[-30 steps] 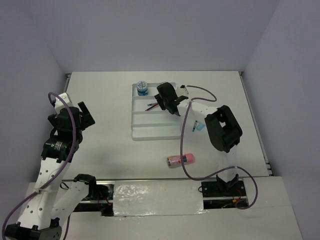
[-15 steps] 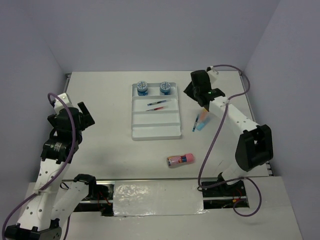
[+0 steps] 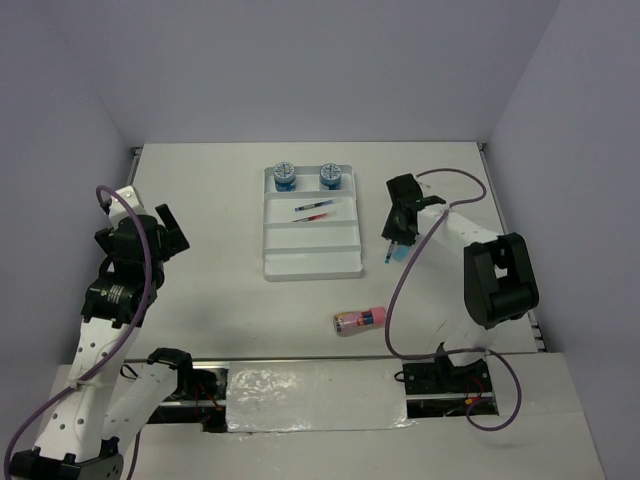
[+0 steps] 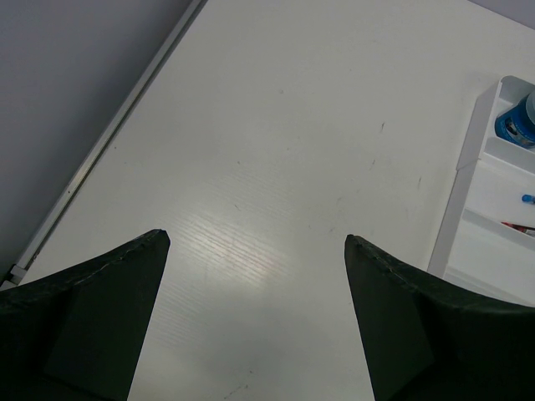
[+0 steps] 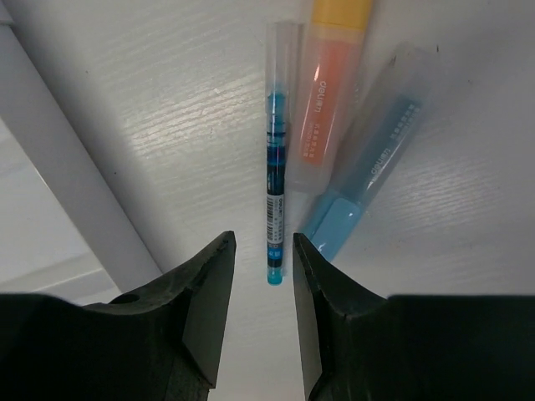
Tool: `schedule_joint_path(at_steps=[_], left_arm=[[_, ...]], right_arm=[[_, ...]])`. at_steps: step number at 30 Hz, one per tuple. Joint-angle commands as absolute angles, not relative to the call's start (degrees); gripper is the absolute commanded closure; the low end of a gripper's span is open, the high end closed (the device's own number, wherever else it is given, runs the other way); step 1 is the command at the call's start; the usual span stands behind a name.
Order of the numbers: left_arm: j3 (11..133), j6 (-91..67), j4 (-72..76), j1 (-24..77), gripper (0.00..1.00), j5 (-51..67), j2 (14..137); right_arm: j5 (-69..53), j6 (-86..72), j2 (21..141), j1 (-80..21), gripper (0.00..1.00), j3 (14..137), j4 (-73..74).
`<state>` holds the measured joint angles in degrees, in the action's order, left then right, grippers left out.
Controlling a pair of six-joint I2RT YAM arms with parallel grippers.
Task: Sort the stationery into containers
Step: Pick up the pen from the center of the board.
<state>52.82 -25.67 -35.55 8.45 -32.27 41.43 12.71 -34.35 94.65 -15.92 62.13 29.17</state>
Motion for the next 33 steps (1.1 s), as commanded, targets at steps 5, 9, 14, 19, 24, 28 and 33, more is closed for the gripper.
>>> schedule_joint_path(at_steps=[5, 9, 14, 19, 24, 28, 33], left_arm=[[52.73, -24.96, -33.84, 8.7, 0.01, -32.17, 41.31], [52.73, -24.87, -33.75, 8.7, 0.01, -31.99, 41.39], [52.65, -24.87, -33.75, 8.79, 0.01, -31.99, 41.31], [52.73, -24.87, -33.75, 8.79, 0.01, -32.08, 41.22], [52.65, -24.87, -33.75, 8.79, 0.01, -31.9, 41.48], [52.65, -24.87, -33.66, 8.79, 0.01, -31.64, 41.75], [52.65, -24.87, -33.57, 8.79, 0.01, -31.73, 41.57]], right_arm=[[13.0, -33.48, 101.42, -15.73, 0.59, 65.04, 27.77], [11.52, -33.22, 103.53, -15.47, 0.59, 64.51, 25.23], [10.9, -33.05, 104.5, -15.47, 0.62, 64.6, 24.52], [9.85, -32.61, 105.64, -15.47, 0.85, 66.44, 25.4], [5.01, -29.1, 106.09, -15.64, 0.99, 69.43, 24.79], [8.95, -26.46, 102.32, -19.67, 1.0, 75.49, 26.54], [12.31, -30.75, 97.83, -23.72, 1.0, 80.59, 27.09]])
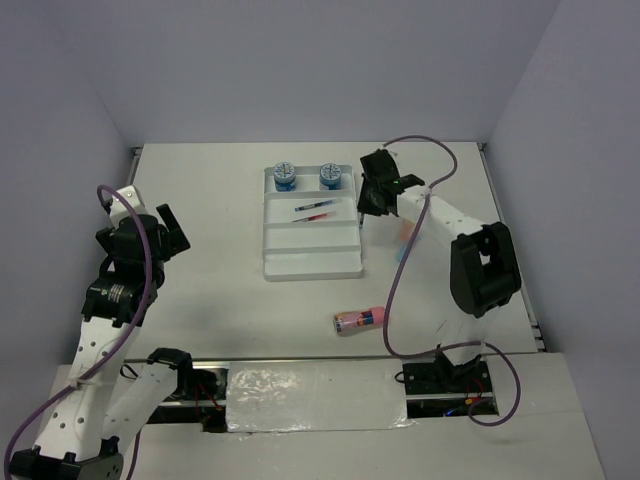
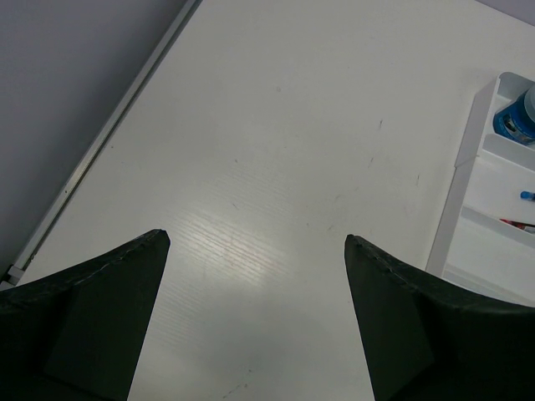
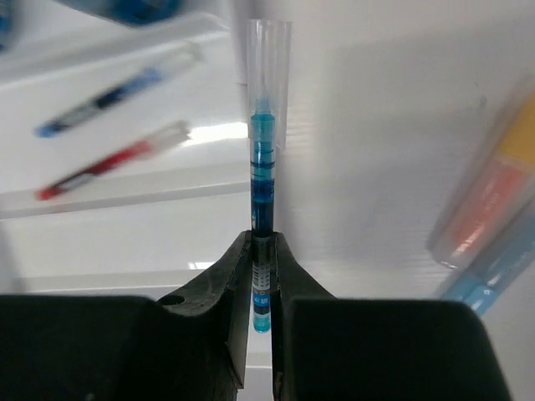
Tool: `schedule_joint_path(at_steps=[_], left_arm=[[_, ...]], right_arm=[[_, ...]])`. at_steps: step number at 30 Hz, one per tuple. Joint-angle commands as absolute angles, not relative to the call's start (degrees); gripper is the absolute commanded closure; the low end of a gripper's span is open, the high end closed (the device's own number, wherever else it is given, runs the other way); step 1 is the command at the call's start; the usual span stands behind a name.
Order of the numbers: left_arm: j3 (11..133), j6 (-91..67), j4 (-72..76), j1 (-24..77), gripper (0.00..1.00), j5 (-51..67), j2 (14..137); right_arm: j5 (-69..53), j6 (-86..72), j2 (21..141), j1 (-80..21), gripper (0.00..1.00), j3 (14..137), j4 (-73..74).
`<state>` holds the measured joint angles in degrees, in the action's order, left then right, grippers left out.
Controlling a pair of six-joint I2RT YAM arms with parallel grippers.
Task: Sort the stationery into containers
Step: Pick up the pen from the center of the board, then place the pen in the storage box.
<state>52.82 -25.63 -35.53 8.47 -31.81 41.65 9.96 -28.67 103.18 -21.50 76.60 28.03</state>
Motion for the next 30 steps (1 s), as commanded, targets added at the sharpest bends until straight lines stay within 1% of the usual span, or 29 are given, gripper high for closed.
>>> schedule_joint_path(at_steps=[1, 2, 3, 4, 8, 10, 12, 16, 19, 20, 24, 27, 28, 30], left_arm=[[52.65, -24.87, -33.57, 8.79, 0.01, -31.73, 41.57], [52.65, -24.87, -33.57, 8.79, 0.01, -31.73, 41.57], [52.65, -24.96, -33.57, 8.79, 0.01, -31.82, 41.66], [52.65, -24.96, -33.57, 8.79, 0.01, -31.9, 41.66], [52.47, -24.79, -33.22, 8.79, 0.01, -30.59, 41.4], [52.3, -24.87, -32.78, 8.79, 0.01, -30.32, 40.79], [52.21, -25.31, -33.05, 9.14, 0.01, -31.63, 40.26], [52.03, -25.31, -32.87, 9.67, 0.01, -31.64, 40.25], [52.12, -25.4, -33.05, 10.02, 0.01, -31.82, 40.43], [52.12, -25.31, -32.96, 10.02, 0.01, -31.73, 40.43], [52.12, -25.31, -32.96, 10.11, 0.01, -31.73, 39.99], [52.12, -25.31, -32.96, 10.11, 0.01, -31.82, 39.9], [52.21, -25.31, -33.05, 10.11, 0.01, -31.9, 39.82], [52.12, -25.31, -33.05, 10.11, 0.01, -32.08, 39.81]], right_arm=[[11.78, -32.41, 97.04, -25.04, 0.99, 80.16, 25.5], [11.6, -37.57, 95.9, -25.83, 0.99, 79.55, 24.1], [10.73, -40.49, 95.37, -26.45, 1.0, 77.54, 19.56], [10.98, -47.65, 94.84, -28.46, 1.0, 76.56, 17.42], [14.24, -66.23, 96.58, -32.33, 1.0, 73.13, 7.15], [15.9, -76.75, 99.3, -33.74, 1.0, 73.56, 5.2], [19.75, -83.28, 102.46, -34.89, 1.0, 75.14, 5.97], [24.25, -90.25, 107.48, -36.56, 0.98, 82.16, 13.7], [25.23, -93.6, 110.56, -36.74, 0.95, 84.89, 17.91], [24.88, -94.04, 111.26, -36.3, 0.92, 85.08, 18.02], [22.76, -93.43, 113.03, -35.95, 0.89, 84.38, 15.82], [22.06, -93.17, 113.38, -35.86, 0.79, 83.94, 15.38], [21.71, -93.08, 113.29, -35.86, 0.72, 83.15, 14.86], [21.36, -91.94, 112.5, -35.6, 0.64, 82.18, 12.85]])
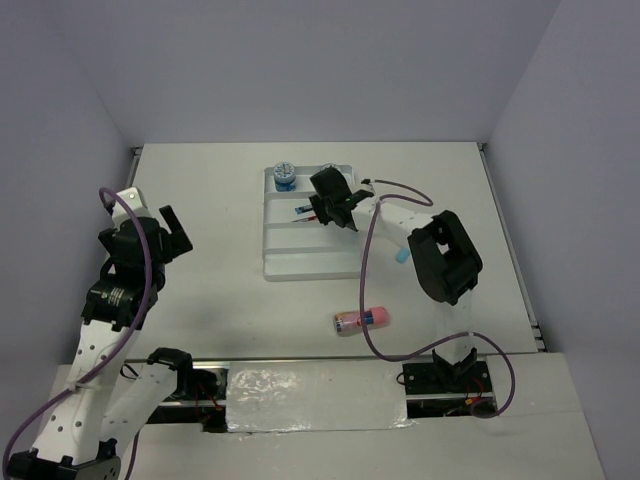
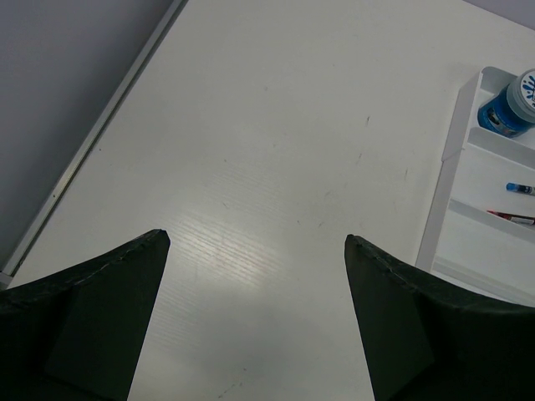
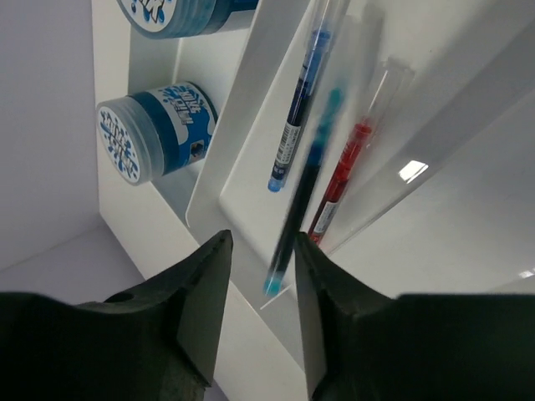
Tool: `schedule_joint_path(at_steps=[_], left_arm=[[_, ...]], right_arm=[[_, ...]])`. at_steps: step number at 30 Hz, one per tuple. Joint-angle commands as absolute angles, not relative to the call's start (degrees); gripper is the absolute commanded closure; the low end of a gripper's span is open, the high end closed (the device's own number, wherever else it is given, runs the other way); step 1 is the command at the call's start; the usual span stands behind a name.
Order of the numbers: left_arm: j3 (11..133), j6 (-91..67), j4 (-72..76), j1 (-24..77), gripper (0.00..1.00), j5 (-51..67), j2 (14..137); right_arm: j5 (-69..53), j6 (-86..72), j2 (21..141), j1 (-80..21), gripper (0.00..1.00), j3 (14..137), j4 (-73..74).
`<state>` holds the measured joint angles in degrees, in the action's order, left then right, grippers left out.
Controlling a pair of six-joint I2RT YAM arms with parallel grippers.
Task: Sort the stationery into containers
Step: Place the pen in the storage box, then pick up the pen from the center of the board.
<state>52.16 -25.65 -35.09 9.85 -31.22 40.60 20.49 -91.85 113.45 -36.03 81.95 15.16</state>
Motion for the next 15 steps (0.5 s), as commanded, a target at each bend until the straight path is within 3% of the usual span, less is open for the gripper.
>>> schedule_joint_path(at_steps=[1, 2, 7, 10, 15], left_arm=[[52.12, -25.31, -33.13, 10.11, 0.01, -32.25, 39.81], [52.12, -25.31, -33.13, 10.11, 0.01, -32.34, 39.73], [52.21, -25.31, -33.22, 10.37, 0.01, -32.34, 39.99], [52.12, -25.23, -33.22, 10.55, 0.01, -32.69, 39.73], [52.29, -25.05, -33.13, 10.72, 0.01, -32.08, 39.64]], right_arm=[[20.66, -91.41, 112.33, -35.51, 0.54, 82.18, 12.57], [20.22, -89.49, 111.8, -35.16, 0.47, 82.26, 12.13], [21.97, -80.0, 105.75, -32.79, 0.47, 80.34, 8.97], [20.32, -65.72, 96.36, -27.28, 0.49, 75.07, 6.16], [16.08, -46.09, 94.57, -15.83, 0.48, 78.4, 26.76]])
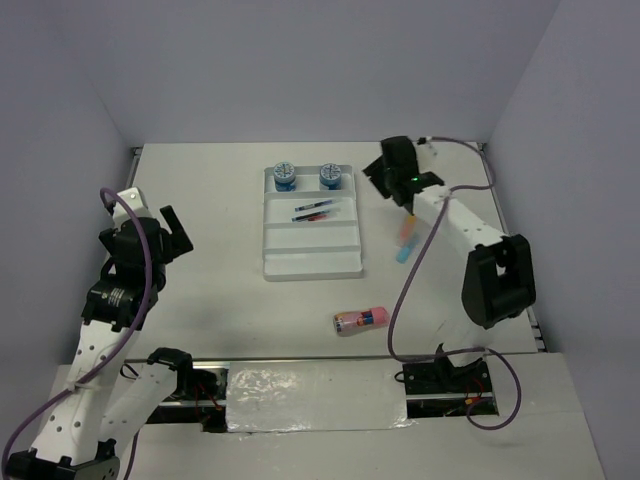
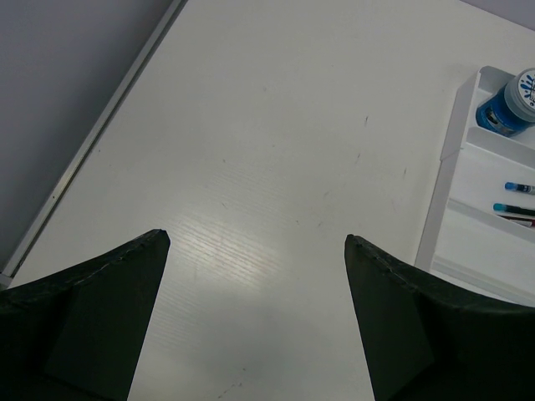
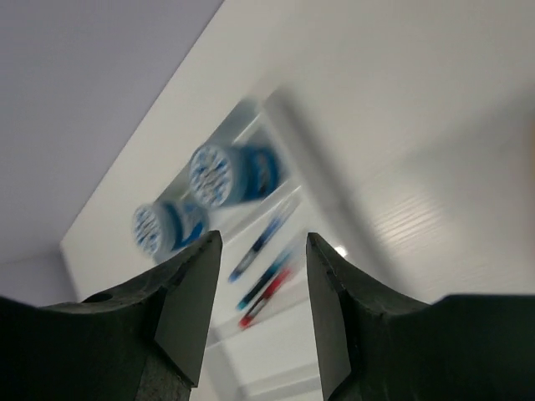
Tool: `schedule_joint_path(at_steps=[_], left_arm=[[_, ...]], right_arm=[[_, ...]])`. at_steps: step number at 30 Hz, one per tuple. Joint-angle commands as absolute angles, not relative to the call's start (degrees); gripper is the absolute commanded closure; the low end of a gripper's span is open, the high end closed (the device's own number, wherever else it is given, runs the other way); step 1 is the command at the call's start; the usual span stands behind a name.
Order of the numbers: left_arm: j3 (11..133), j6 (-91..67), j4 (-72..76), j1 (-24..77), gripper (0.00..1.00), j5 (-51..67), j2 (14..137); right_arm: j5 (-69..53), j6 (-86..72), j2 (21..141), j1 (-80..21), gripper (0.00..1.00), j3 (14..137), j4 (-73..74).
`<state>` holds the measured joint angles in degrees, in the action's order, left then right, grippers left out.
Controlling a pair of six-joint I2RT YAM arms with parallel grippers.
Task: Sort the stationery into containers
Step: Pick up the pen from the center of the board.
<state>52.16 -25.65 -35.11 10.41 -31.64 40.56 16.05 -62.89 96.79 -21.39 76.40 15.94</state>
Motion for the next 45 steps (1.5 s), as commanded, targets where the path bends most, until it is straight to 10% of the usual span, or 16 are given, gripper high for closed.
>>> schedule_joint_path(at_steps=[1, 30, 38, 45], left_arm=[[52.29, -25.05, -33.13, 10.72, 0.01, -32.17, 39.64], [52.29, -24.7, -33.22, 10.72, 0.01, -31.55, 40.61], [52.29, -24.7, -33.22, 10.72, 0.01, -31.64, 40.52], [52.29, -24.61, -33.22, 10.72, 0.01, -31.64, 40.6]], right_arm=[[15.56, -40.66, 94.4, -14.34, 0.47, 78.05, 27.94], [8.7, -33.31, 111.26, -6.33, 0.44, 76.11, 27.33], [3.79, -32.7, 113.03, -7.03, 0.8, 77.78, 25.93], [4.74, -39.45, 97.58, -10.8, 0.86, 69.0, 15.48]])
